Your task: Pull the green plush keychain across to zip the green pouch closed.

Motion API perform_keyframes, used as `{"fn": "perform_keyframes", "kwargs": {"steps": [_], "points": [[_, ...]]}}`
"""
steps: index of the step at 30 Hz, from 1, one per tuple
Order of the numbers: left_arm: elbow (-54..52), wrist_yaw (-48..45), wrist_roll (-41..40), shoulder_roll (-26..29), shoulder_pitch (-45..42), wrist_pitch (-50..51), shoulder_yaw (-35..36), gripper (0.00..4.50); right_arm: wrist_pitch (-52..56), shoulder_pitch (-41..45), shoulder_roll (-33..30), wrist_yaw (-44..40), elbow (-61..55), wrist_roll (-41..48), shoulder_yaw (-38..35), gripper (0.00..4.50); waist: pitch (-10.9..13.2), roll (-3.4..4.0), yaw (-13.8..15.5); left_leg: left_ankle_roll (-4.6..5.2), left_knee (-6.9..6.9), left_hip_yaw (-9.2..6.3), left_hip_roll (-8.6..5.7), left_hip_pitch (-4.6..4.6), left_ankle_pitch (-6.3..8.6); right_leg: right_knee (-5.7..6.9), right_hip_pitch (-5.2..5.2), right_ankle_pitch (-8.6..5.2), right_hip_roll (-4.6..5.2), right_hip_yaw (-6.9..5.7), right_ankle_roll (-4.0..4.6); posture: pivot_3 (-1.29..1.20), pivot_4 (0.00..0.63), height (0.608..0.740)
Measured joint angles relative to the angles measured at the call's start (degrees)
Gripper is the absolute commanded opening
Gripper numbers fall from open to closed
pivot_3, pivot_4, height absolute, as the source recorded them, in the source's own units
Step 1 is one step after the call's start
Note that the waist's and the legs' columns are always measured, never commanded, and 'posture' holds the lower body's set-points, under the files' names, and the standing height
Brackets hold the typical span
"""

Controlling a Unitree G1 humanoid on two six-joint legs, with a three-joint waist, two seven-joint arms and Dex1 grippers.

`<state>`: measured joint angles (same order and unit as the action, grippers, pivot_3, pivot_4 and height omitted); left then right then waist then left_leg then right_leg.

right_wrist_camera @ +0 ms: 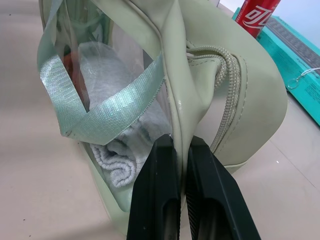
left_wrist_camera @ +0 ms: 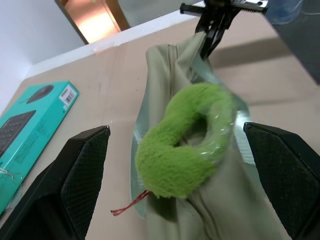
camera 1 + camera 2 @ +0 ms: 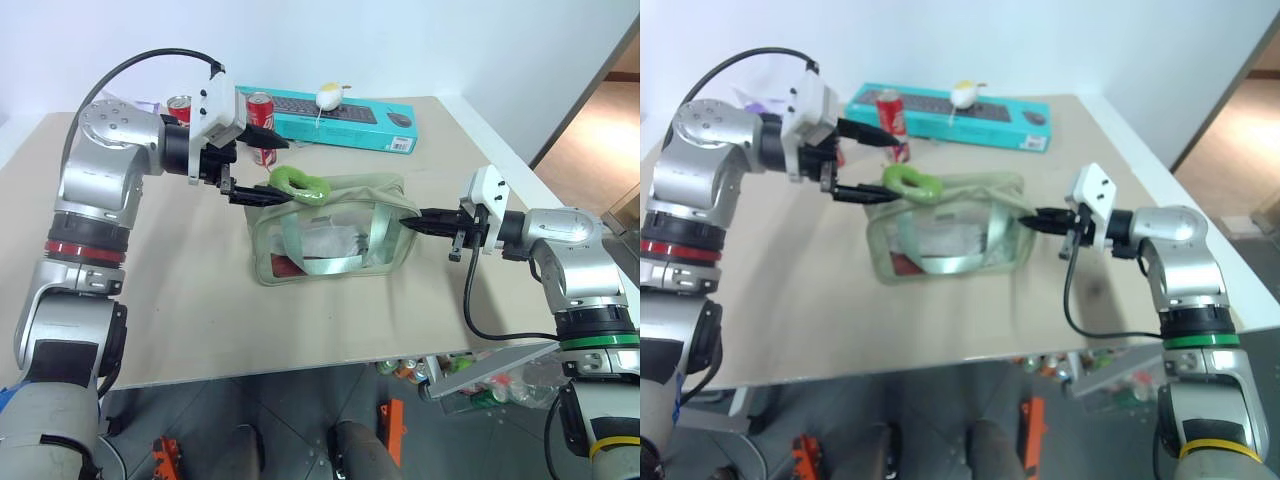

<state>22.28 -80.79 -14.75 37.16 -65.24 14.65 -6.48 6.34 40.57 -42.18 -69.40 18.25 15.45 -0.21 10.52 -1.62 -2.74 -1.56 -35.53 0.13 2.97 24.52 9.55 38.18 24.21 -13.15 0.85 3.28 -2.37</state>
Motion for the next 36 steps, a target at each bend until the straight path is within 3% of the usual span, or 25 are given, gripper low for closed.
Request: {"fn": "perform_keyframes", "kwargs": {"steps": [6,10,14,21,29,32,36], "points": [[-2.64,0.33,-1.77,2.88,0.98,2.98,1.56,4.44,-0.29,0.38,0.29,-0.39,0.25,-0.09,0.06,0.00,0.00,0.01,-0.11,0.00,0.01,0.00,0.03,-0.02,0.00,0.01,0.01,0.00,-0.03,0.01,0.01,0.00,0.150,0.740],[-7.25,1.47,-5.85,7.45,6.02,10.12,6.74,4.44,-0.46,0.48,0.55,-0.55,0.55,-0.08,0.09,0.00,0.00,0.01,-0.28,0.02,0.05,-0.01,0.06,-0.04,0.01,0.02,0.02,-0.03,-0.06,0.02,0.05,0.00,0.150,0.740],[-16.46,6.29,-10.18,9.03,18.91,16.66,11.86,4.44,-0.88,0.63,0.61,-0.64,1.20,-0.11,0.12,0.00,0.00,0.02,-0.08,0.02,0.03,0.02,0.10,-0.06,0.01,0.03,-0.01,-0.03,-0.05,0.03,0.05,0.00,0.150,0.740],[-30.21,18.70,-15.78,2.40,33.32,21.63,16.40,4.44,-1.63,0.98,0.80,-0.86,2.36,-0.19,0.25,0.00,0.00,0.00,0.00,0.00,-0.02,0.04,0.09,-0.18,0.00,0.02,-0.14,0.02,-0.04,0.06,0.05,0.00,0.150,0.740],[-35.98,31.01,-16.73,-3.77,38.76,21.25,16.79,4.44,-2.18,1.28,0.88,-1.67,3.37,-0.21,0.29,0.00,0.00,0.00,-0.01,0.00,-0.01,0.03,0.09,-0.26,0.00,0.02,-0.21,0.04,-0.07,0.07,0.08,0.00,0.150,0.740],[-36.48,33.38,-16.71,-5.15,39.58,20.73,16.29,3.62,-2.42,1.35,0.88,-1.69,3.38,-0.27,0.29,0.00,0.00,0.00,0.02,0.00,-0.01,0.03,0.08,-0.25,0.00,0.01,-0.22,0.04,-0.06,0.07,0.07,0.00,0.150,0.740],[-37.04,35.44,-16.66,-6.30,39.83,19.77,15.56,2.19,-2.42,1.34,0.88,-1.69,3.38,-0.30,0.29,0.00,0.00,0.00,0.01,0.00,-0.01,0.03,0.08,-0.25,0.00,0.01,-0.22,0.04,-0.06,0.06,0.07,0.00,0.150,0.740]]}}
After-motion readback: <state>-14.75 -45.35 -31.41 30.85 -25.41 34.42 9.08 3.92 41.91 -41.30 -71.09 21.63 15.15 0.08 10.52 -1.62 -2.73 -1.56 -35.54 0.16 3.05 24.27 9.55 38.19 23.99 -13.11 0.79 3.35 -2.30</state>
